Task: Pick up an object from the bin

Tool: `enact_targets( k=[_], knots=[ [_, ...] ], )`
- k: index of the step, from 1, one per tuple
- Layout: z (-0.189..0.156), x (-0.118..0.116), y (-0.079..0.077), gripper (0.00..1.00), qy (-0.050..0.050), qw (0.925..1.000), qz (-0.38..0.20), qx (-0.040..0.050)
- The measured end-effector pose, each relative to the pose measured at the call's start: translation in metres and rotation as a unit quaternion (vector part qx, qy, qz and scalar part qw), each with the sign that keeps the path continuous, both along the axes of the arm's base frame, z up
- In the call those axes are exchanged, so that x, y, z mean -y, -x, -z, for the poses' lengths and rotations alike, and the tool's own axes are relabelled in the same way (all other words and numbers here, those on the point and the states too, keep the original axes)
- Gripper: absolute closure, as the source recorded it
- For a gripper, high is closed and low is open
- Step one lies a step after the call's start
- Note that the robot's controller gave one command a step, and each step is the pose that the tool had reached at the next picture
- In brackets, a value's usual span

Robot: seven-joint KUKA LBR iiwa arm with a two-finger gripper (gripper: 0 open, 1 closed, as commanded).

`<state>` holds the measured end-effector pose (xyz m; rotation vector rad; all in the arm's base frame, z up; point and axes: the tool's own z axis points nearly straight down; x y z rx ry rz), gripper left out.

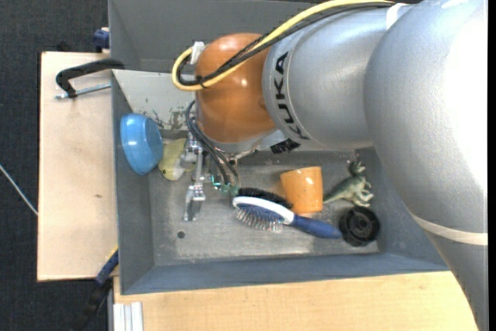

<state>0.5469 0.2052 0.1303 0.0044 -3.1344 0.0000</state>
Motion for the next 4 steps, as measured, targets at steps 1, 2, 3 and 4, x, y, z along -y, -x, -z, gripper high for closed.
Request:
enact_targets(
  k=[1,2,3,4],
  knots=[
    [0.0553,0.0057,-0.0546,0.0,-0.004,0.9997,-0.021,0.0073],
    [0.0509,0.0031,-0.0556,0.0,-0.002,0.9998,-0.022,0.0042],
    [0.0479,0.0013,-0.0559,0.0,-0.001,0.9997,-0.022,0.0029],
    [0.0528,0.0094,-0.0586,0.0,-0.003,0.9956,-0.093,0.0071]
  ],
)
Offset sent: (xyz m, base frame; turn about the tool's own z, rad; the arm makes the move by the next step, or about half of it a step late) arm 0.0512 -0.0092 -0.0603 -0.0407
